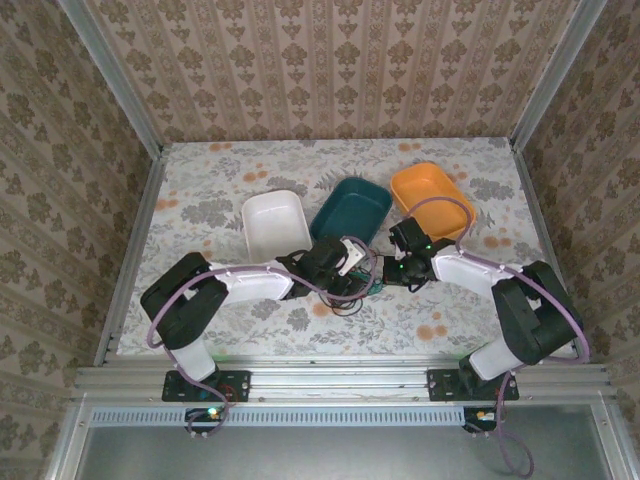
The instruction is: Untangle the cables
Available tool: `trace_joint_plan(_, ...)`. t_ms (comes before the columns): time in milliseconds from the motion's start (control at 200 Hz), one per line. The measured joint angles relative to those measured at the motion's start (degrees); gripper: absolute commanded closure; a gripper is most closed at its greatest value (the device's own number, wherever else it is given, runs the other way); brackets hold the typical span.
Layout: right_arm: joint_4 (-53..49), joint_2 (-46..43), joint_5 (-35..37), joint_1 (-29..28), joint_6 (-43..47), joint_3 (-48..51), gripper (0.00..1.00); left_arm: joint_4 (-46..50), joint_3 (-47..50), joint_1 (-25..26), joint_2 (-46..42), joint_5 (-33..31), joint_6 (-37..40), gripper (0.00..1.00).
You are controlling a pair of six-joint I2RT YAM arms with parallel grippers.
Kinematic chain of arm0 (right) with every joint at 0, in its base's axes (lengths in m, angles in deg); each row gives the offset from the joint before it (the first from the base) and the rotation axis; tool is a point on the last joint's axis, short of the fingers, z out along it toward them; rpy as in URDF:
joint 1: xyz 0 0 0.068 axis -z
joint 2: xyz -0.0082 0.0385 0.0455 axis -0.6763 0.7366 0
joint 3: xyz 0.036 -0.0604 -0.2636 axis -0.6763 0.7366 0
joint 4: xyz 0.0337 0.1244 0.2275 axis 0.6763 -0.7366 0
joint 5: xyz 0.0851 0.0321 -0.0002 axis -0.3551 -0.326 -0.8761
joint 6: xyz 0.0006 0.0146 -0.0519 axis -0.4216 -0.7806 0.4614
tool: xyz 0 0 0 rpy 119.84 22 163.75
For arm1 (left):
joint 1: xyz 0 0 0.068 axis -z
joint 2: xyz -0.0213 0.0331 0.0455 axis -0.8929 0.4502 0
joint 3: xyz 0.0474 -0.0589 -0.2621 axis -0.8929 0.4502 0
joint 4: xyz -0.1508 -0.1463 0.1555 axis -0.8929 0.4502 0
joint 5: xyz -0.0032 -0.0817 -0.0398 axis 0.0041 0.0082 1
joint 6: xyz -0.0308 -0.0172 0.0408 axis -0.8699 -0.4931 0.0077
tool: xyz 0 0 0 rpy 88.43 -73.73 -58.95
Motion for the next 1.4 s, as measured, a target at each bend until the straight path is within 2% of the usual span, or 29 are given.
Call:
trace_joint_plan(110, -0.72, -3.82, 4.52, 0.00, -0.74, 0.55, 1.00, -0.46, -0.02, 0.00, 0.52, 0.09, -0.24, 0.84)
trace_joint_plan(215, -1.25, -9.18, 9.25, 0.00, -1.97, 0.59, 1.00, -0.96, -0.66, 0.00, 1.20, 0.20, -0.09, 1.00)
trace_joint_plan(385, -2.19, -16.20, 13.29, 0.17, -3.52, 0.98, 1.00, -2.78, -2.19, 0.02, 2.89, 0.44, 0.04, 1.00)
trace_joint_plan(585, -2.64, -22.53, 13.62, 3.39, -5.16, 2.21, 1.00, -4.55, -2.54, 0.09, 3.89, 0.63, 0.04, 1.00)
trace_joint_plan(790, -2.16, -28.06, 7.43, 11.17, -7.10, 4.15, 1.00, -6.34, -2.54, 0.52, 4.74, 0.63, 0.00, 1.00)
trace_joint_plan(1105, -3.28, -29.35, 2.10, 20.26, -7.98, 4.94, 1.00, -9.62, -1.22, 1.31, 4.96, 0.42, -0.55, 1.00)
trace_joint_plan(1175, -3.82, -29.35, 3.17, 22.53, -8.02, 4.90, 1.00, -9.81, -0.61, 1.46, 4.90, -0.35, -0.81, 1.00)
trace_joint_plan(1295, -3.87, -29.40, 6.51, 29.75, -8.22, 4.13, 1.00, -8.83, 1.03, 0.90, 4.37, -2.25, -1.79, 1.00)
trace_joint_plan(1400, -4.22, -29.24, 7.52, 32.57, -8.79, 3.54, 1.00, -8.76, 1.77, 0.74, 3.76, -3.13, -2.45, 1.00)
